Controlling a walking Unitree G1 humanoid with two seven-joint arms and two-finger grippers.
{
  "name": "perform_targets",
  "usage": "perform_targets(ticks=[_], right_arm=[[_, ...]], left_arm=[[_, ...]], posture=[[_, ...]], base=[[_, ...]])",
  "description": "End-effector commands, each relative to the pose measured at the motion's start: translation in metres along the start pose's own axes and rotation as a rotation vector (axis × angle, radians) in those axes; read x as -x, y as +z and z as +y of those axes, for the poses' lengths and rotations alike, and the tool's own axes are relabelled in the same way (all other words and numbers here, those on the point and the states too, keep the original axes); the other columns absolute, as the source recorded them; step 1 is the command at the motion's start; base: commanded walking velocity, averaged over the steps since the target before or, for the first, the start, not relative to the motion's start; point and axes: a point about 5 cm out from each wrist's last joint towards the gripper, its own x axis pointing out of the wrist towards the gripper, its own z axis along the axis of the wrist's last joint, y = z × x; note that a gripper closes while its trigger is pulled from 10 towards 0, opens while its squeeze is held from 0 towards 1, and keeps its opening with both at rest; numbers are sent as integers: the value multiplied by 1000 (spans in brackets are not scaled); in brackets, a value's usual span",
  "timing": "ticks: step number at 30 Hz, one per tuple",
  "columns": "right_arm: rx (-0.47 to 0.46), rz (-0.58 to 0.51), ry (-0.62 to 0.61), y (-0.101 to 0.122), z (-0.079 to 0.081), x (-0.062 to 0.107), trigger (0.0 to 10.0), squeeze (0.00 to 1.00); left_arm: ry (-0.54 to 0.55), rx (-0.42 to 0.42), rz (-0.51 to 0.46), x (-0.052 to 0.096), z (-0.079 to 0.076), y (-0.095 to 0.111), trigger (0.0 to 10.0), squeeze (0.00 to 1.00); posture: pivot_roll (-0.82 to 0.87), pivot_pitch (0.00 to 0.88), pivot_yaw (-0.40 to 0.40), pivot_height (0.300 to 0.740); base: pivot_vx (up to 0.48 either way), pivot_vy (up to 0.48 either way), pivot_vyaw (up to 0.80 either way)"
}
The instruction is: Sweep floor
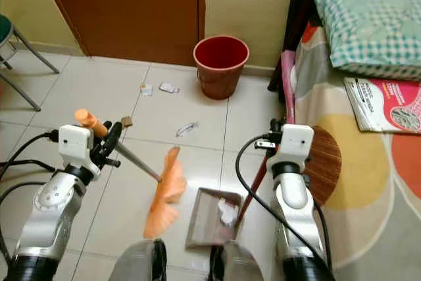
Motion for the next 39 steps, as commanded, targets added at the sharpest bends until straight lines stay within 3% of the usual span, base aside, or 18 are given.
perform_targets(ticks=[1,11,16,30,39], right_arm=[[-32,-27,-9,9,-5,1,10000,0],[-35,-30,12,16,-2,-5,10000,0],[-27,-35,-10,22,-9,-7,10000,0],[-19,-28,-4,22,-3,-3,10000,0],[-13,-20,-15,20,-6,-4,10000,0]], left_arm=[[19,-31,22,5,6,-6,10000,0],[51,-35,-45,-4,8,2,10000,0],[59,-35,-74,0,9,8,10000,0],[39,-21,-71,0,2,5,10000,0],[35,-11,-64,-1,1,4,10000,0]], posture=[[24,56,-8,740],[24,23,-19,740],[21,26,-24,740],[-6,29,-21,740],[-8,22,-19,740]], base=[[0,0,0],[229,0,0],[395,0,0],[399,0,-149],[389,279,0]])
